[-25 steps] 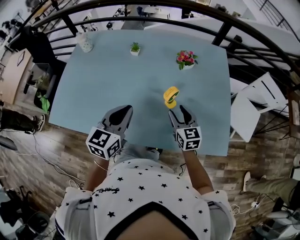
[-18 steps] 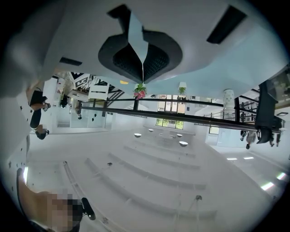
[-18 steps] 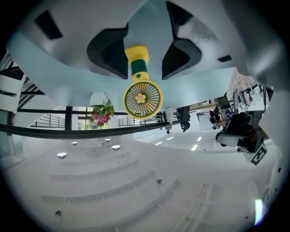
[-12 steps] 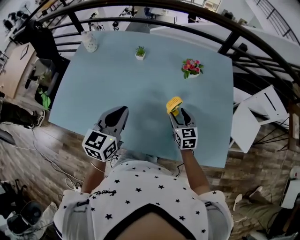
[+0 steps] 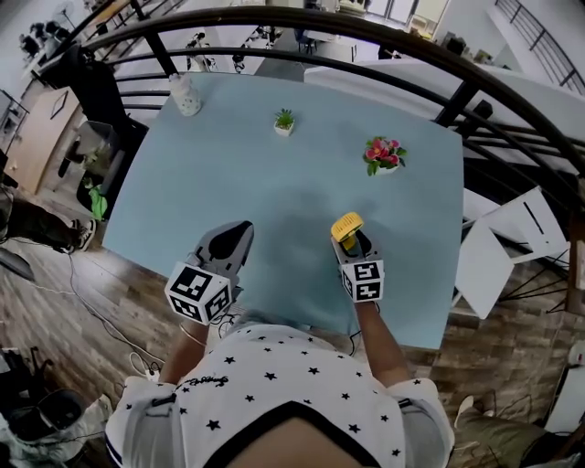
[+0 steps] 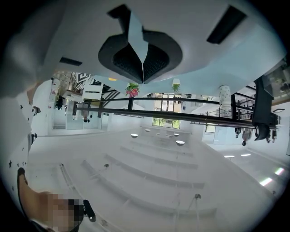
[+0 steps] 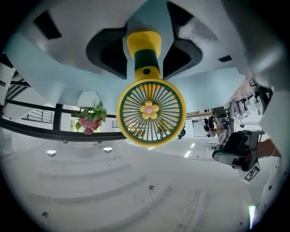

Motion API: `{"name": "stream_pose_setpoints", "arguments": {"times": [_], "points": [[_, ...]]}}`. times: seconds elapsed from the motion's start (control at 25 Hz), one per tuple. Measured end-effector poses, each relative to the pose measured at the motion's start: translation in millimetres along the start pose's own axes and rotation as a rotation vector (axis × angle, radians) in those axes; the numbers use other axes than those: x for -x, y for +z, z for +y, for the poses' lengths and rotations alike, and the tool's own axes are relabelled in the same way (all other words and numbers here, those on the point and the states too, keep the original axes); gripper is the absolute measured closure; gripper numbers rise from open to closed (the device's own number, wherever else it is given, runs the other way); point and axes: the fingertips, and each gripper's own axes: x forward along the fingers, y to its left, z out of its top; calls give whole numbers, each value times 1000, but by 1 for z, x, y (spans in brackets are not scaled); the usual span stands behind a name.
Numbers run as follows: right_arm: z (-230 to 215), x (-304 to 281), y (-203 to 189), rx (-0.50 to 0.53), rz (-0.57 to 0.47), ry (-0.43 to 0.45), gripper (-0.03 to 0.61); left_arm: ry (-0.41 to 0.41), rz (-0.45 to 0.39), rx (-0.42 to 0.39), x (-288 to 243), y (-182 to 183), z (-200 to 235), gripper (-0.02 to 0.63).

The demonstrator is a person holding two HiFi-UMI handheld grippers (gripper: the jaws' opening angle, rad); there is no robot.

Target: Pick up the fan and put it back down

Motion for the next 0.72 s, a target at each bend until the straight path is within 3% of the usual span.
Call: {"name": "stream_pose_setpoints", "arguments": {"times": [0.44, 0.72], "points": [[-1, -18, 7, 22, -15, 14, 352, 42, 10, 8, 9, -3, 16, 584], [2, -20, 8, 32, -21, 14, 403, 40, 13, 3, 8, -2, 21, 584]]}}
